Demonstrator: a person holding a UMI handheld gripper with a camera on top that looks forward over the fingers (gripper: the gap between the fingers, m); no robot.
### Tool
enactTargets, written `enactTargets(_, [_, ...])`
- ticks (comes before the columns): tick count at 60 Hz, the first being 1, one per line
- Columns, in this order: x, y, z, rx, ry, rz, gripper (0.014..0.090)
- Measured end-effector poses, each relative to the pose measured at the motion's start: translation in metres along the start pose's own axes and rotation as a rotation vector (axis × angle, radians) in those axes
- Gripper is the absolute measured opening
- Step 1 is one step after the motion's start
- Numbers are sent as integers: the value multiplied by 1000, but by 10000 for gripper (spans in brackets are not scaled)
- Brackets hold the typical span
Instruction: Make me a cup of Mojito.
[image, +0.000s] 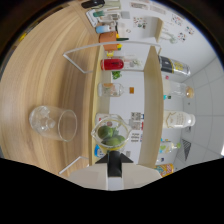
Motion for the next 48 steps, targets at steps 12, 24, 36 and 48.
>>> enactTargets(12, [-18,-6,2,58,-31,-139,158])
enactTargets(24, [-26,-8,6,69,-38,-154,159])
enactTargets(36, [-10,-10,1,50,-36,46,159])
enactTargets(48, [32,16,-16,-30,-17,617,159])
